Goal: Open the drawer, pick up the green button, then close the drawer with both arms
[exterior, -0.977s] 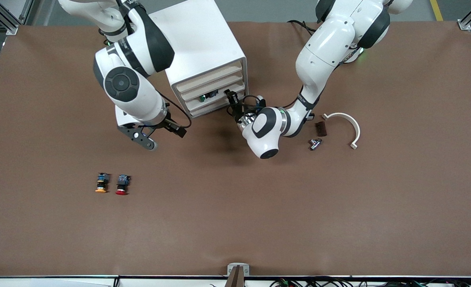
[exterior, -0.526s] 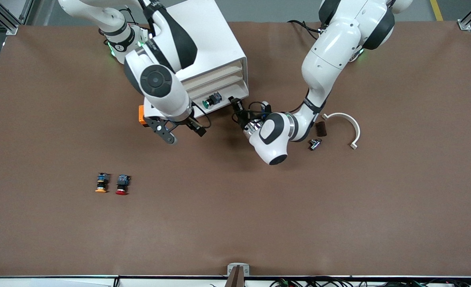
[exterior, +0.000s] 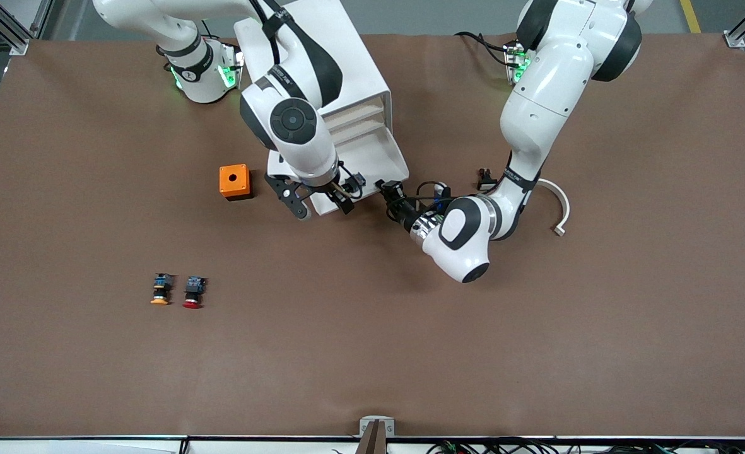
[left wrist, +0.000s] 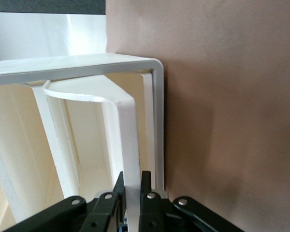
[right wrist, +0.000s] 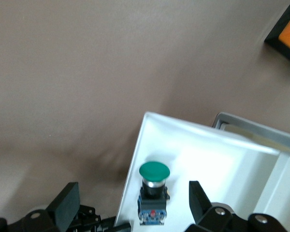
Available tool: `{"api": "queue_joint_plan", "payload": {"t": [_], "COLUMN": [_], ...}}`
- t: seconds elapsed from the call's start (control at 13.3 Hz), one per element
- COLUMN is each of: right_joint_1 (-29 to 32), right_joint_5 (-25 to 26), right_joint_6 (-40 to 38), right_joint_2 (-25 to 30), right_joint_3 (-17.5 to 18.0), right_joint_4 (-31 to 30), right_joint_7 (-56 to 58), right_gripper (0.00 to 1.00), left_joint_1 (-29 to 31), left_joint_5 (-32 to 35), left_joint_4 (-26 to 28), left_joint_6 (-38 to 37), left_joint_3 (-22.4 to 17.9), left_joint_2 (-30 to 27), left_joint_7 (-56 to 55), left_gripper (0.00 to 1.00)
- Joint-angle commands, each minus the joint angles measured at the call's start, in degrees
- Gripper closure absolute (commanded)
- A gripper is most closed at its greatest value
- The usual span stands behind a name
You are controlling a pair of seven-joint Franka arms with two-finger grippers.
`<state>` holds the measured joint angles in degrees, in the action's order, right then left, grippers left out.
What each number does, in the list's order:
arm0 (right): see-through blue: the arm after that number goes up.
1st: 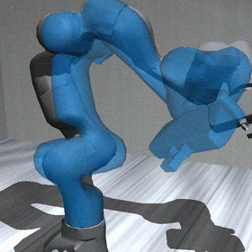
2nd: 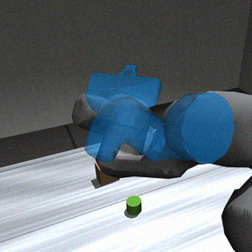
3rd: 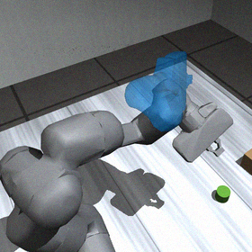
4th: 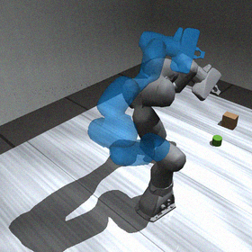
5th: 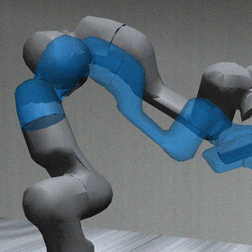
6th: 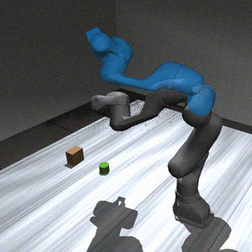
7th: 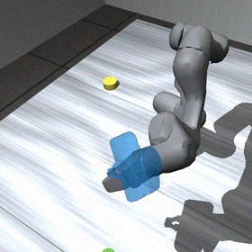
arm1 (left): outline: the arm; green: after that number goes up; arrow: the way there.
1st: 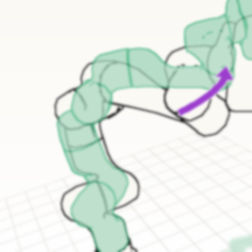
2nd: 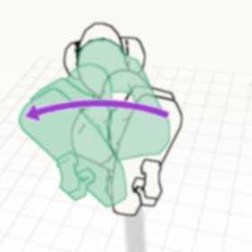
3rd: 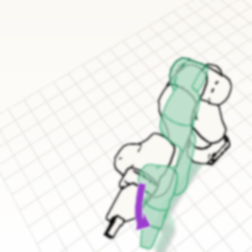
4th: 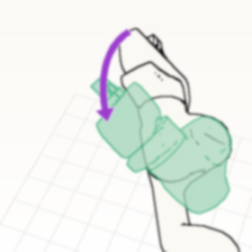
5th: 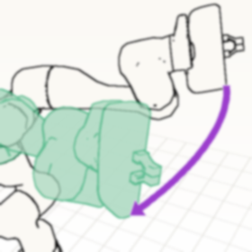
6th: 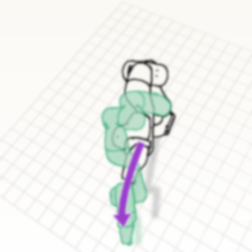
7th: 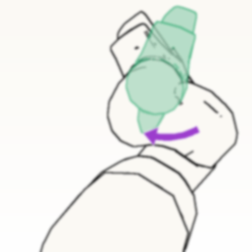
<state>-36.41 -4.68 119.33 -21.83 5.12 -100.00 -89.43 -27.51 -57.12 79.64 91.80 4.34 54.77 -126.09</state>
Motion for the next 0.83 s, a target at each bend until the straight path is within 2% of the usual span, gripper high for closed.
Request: {"api": "queue_joint_plan", "payload": {"t": [0.0, 0.08, 0.23, 0.3, 0.6, 0.75], "right_joint_1": [-1.73, -2.52, -3.49, -3.58, -5.51, -5.69], "right_joint_5": [-0.6, -0.6, -0.51, -0.51, 0.28, 0.28], "right_joint_6": [4.67, 6.25, 8.19, 9.33, 13.12, 14.18], "right_joint_2": [0.39, 0.39, 0.3, 0.21, -1.89, -2.86], "right_joint_3": [-0.46, -0.55, -0.55, -0.55, -0.72, -0.72], "right_joint_4": [-3.43, -4.49, -5.55, -6.25, -6.96, -7.05], "right_joint_7": [-2.85, -3.73, -4.53, -4.53, -6.9, -6.9], "right_gripper": [0.0, 0.0, 0.0, 0.0, 0.0, 0.0], "left_joint_1": [0.79, 1.23, 1.76, 2.11, 5.27, 6.76], "left_joint_5": [-0.28, -0.28, -0.1, -0.01, 0.08, 4.27], "left_joint_4": [-0.54, -0.54, -0.54, -0.54, -0.89, -2.21], "left_joint_6": [2.59, 2.59, 2.5, 2.41, 2.15, 2.06], "left_joint_3": [-1.0, -1.0, -1.0, -1.0, -1.18, -1.18], "left_joint_2": [0.52, 0.52, 0.25, 0.08, -0.89, -0.98], "left_joint_7": [4.53, 4.8, 4.54, 4.54, 4.71, 4.62], "left_gripper": [0.69, 0.56, 0.04, 0.01, 0.01, 0.01]}}
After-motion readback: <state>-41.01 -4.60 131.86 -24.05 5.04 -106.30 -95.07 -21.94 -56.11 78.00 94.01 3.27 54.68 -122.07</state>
